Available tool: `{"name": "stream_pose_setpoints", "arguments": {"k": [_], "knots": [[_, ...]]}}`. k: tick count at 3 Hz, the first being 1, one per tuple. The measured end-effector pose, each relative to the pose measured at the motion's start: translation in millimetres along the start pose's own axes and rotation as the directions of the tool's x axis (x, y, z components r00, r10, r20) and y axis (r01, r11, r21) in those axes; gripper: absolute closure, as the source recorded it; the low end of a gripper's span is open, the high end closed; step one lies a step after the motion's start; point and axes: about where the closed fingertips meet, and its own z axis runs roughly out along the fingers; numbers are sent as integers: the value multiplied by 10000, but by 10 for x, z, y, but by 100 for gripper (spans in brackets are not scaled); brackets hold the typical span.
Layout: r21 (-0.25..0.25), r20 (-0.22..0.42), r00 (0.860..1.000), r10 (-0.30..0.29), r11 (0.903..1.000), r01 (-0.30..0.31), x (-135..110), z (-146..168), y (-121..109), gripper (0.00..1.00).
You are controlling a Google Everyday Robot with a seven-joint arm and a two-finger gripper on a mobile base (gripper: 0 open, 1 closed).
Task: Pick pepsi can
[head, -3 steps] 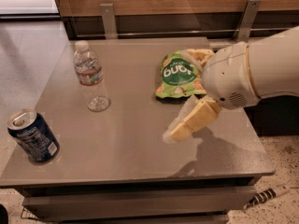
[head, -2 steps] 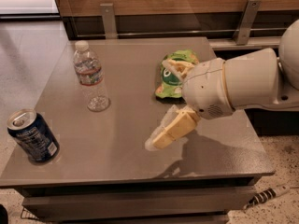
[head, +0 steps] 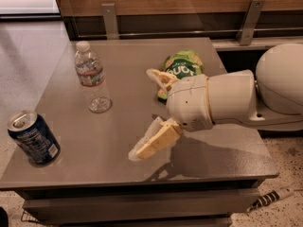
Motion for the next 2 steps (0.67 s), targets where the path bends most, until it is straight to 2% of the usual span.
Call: {"name": "stream_pose_setpoints", "arguments": {"k": [1,2], "knots": [[-74,150,9999,-13,10000,14,-52,78,51,0],[-75,649,9979,20,10000,-15,-155,234,176,0]]}}
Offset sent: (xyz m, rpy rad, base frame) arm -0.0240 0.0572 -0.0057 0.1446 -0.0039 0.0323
